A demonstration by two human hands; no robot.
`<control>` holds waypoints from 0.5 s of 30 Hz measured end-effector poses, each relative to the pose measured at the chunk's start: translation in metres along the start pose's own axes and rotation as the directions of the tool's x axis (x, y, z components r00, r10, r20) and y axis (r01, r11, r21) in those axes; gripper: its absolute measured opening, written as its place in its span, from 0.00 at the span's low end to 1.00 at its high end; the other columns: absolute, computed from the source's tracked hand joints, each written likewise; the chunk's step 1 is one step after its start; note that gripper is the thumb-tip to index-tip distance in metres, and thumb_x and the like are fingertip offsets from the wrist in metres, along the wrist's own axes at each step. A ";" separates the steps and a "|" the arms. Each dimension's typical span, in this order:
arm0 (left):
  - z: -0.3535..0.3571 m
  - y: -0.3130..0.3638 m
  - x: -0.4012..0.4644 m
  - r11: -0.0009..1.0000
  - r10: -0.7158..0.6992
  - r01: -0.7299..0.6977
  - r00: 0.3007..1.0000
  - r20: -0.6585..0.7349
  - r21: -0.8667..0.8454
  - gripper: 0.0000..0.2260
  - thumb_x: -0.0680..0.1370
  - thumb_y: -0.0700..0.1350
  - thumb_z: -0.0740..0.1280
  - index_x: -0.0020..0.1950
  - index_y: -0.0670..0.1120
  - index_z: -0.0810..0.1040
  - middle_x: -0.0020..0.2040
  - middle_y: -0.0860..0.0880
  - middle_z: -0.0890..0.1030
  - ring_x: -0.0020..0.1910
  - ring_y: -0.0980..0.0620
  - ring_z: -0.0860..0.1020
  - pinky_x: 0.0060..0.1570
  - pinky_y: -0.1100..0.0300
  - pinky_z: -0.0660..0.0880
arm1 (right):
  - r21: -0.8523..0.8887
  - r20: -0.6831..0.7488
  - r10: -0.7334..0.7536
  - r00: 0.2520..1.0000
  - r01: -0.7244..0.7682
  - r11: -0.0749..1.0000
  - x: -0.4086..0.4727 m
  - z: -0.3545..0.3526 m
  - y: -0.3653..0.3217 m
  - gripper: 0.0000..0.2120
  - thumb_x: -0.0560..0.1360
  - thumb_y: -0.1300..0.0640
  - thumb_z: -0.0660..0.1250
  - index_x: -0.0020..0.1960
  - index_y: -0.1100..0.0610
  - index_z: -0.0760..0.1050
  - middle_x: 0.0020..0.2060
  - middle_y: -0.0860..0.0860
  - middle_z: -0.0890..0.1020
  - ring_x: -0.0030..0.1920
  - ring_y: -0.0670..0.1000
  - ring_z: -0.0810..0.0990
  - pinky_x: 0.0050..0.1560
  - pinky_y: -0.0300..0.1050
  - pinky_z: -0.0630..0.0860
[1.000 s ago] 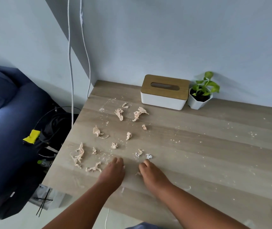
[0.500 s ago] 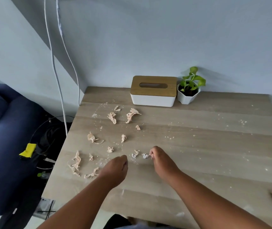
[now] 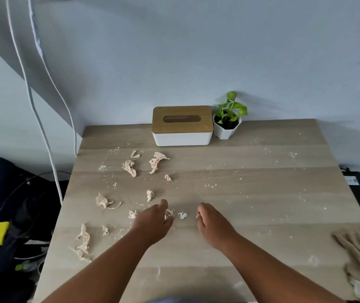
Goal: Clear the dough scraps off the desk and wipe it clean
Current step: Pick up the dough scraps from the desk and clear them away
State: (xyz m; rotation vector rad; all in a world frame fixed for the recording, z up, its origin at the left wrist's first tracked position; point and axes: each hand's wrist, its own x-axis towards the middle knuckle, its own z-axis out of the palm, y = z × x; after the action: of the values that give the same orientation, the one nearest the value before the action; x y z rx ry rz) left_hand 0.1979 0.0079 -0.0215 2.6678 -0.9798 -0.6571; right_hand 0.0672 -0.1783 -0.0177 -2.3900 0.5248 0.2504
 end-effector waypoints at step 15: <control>-0.018 -0.031 0.018 0.994 0.036 -0.053 0.985 0.168 0.095 0.12 0.81 0.46 0.57 0.63 0.44 0.68 0.47 0.44 0.78 0.46 0.39 0.80 0.43 0.50 0.76 | -0.432 0.039 -0.078 0.996 0.087 0.898 0.029 0.039 -0.035 0.17 0.80 0.44 0.63 0.61 0.56 0.72 0.54 0.55 0.76 0.51 0.56 0.78 0.45 0.50 0.77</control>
State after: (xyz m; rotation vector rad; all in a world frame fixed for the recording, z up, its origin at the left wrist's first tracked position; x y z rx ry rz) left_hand 0.2358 0.0208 -0.0228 2.7017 -1.1401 -0.8535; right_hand 0.1071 -0.1374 -0.0363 -2.8323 0.3847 0.3874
